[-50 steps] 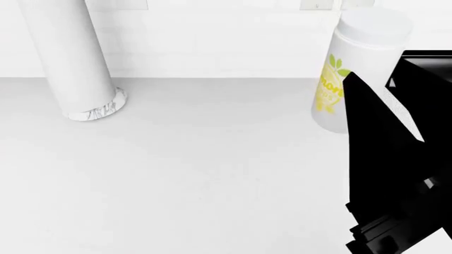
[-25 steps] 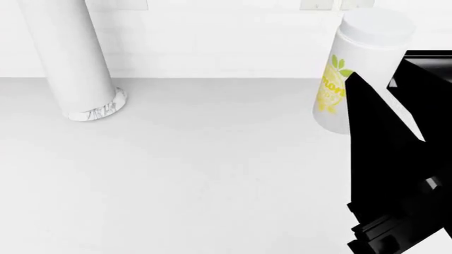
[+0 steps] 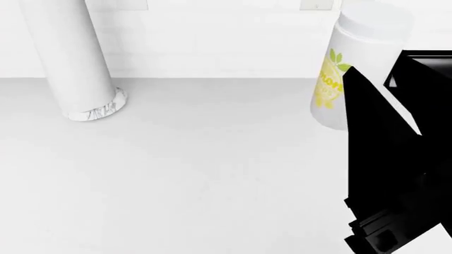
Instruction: Pick and place the shaker into the drawer. Then close the cabinet.
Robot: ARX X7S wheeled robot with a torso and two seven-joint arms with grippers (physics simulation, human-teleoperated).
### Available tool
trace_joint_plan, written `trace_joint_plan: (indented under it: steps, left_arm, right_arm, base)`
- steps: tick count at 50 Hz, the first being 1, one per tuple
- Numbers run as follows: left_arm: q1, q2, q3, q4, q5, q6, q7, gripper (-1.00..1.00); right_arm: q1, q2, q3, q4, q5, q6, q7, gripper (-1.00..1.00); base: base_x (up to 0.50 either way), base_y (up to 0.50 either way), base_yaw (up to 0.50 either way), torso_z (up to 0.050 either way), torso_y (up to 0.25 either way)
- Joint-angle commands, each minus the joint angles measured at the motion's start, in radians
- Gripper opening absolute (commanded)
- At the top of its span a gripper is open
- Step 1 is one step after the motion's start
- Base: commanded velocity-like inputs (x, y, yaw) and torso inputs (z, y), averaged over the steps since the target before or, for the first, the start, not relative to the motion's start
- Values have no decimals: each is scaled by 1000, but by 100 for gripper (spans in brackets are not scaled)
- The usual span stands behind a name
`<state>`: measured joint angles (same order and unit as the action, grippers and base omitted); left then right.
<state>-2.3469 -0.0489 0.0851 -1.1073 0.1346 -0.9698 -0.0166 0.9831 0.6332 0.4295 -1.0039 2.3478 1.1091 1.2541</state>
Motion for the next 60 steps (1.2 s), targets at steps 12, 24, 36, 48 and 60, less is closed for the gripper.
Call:
trace_joint_plan:
  steps: [12, 24, 36, 48, 60]
  left_arm:
    - [-9, -61, -41, 371, 221, -298, 286, -100]
    - [-9, -58, -17, 529, 534, -419, 705, -100]
    - [-7, -102, 63, 669, 840, -538, 1128, -100]
    - [92, -156, 93, 828, 1238, -601, 1587, -100]
    - [283, -202, 61, 986, 1210, -601, 1587, -100]
  right_arm:
    - [-1, -45, 7, 15, -38, 38, -9, -100]
    - [-12, -75, 13, 24, -68, 64, -26, -100]
    - [-15, -114, 12, 36, -113, 97, -48, -100]
    - [1, -149, -14, 43, -165, 121, -59, -100]
    - [10, -172, -21, 46, -219, 158, -79, -100]
  base:
    - [0, 0, 0, 0, 0]
    - [0, 0, 0, 0, 0]
    - [0, 0, 0, 0, 0]
    - [0, 0, 0, 0, 0]
    - [0, 0, 0, 0, 0]
